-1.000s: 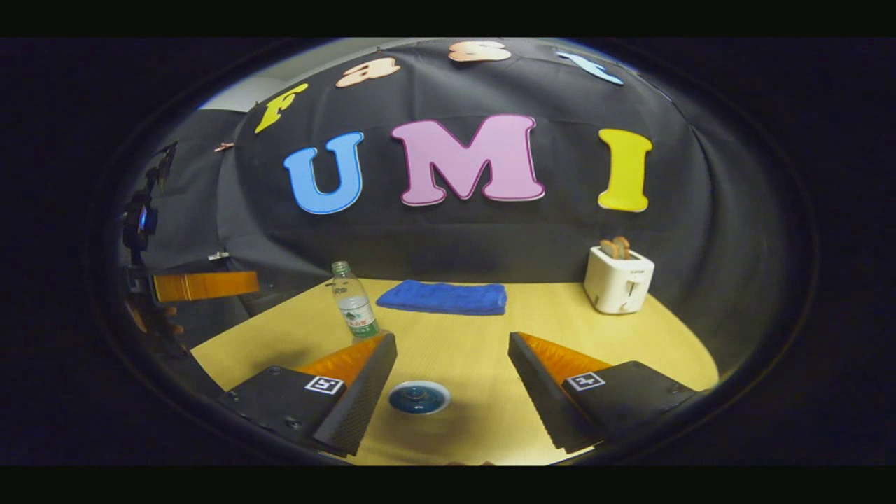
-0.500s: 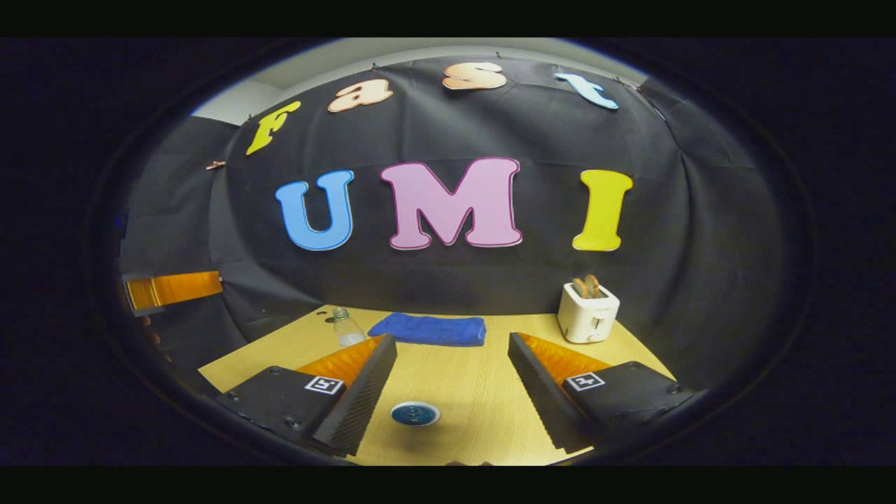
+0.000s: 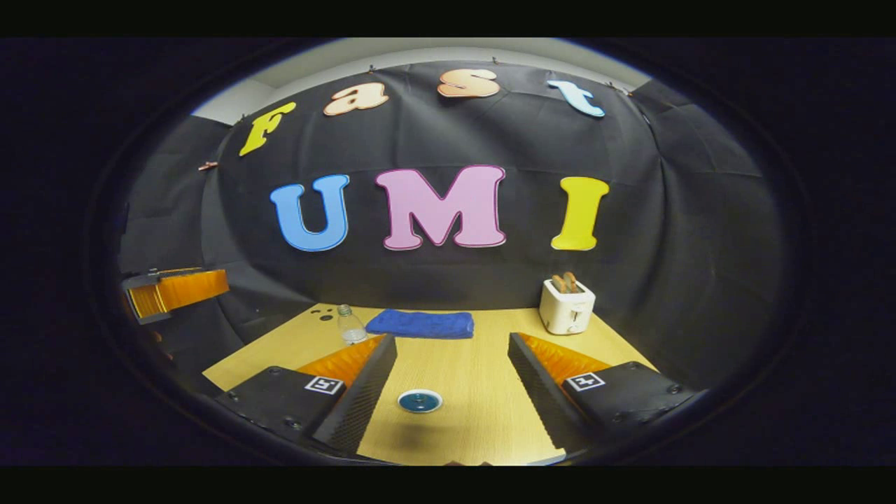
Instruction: Open the teacup lid with one hand, grasp the water bottle and pour water into the teacup with the other hand; after pouring, place the water bottle on the coaster and then close the teacup lid.
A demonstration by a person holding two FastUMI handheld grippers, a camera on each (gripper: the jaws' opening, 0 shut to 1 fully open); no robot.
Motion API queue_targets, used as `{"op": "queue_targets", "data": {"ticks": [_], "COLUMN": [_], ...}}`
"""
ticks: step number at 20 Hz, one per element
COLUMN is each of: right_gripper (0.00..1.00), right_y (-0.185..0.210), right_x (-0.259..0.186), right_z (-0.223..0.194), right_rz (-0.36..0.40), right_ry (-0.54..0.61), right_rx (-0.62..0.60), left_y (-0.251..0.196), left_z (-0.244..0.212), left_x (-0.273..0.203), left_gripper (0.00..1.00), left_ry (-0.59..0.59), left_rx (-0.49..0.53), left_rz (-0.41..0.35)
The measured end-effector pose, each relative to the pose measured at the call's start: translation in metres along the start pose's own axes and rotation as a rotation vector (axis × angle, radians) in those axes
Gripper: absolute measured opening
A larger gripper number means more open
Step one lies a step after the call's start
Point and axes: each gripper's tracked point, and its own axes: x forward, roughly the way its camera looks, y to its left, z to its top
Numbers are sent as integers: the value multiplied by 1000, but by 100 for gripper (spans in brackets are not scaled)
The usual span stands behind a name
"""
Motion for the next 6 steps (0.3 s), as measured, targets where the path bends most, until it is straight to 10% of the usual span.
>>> {"op": "queue_targets", "data": {"ticks": [6], "right_gripper": [98], "right_y": [14], "right_x": [-18], "right_z": [15], "right_rz": [-4], "right_ry": [-29], "right_rx": [-7], "left_y": [4], "left_z": [-14], "left_x": [-19], "left_gripper": [95], "left_ry": [25], "left_rx": [-13], "left_rz": [-23]}}
